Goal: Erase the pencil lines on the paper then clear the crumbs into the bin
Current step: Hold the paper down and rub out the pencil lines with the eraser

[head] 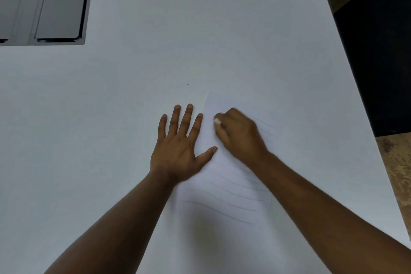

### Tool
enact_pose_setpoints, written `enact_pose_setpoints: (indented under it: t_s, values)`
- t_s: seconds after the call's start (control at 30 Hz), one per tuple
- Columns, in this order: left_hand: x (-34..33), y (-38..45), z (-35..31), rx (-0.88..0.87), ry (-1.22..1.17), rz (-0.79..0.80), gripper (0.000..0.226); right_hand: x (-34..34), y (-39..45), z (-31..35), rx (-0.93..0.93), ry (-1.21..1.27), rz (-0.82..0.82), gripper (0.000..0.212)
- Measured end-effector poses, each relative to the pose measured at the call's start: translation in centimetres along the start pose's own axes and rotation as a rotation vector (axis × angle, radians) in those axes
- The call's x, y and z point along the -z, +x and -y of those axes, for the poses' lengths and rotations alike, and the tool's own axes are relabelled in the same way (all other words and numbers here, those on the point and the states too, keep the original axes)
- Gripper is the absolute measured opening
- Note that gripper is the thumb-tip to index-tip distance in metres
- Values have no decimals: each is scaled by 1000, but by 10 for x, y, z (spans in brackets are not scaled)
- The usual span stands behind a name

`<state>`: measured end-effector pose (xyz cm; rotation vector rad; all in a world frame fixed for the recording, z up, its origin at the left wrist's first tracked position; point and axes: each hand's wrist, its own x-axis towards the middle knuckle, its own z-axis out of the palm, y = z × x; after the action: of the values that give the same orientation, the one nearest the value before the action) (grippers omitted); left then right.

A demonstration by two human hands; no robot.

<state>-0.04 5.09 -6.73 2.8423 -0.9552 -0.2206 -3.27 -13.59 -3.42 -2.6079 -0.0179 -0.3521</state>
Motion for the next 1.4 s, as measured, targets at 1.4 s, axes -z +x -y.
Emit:
enact_pose_setpoints:
  t_s: [1.4]
  values:
    - [1, -1, -2, 2, -15, -5, 93, -13, 31, -8, 160, -168, 133, 27]
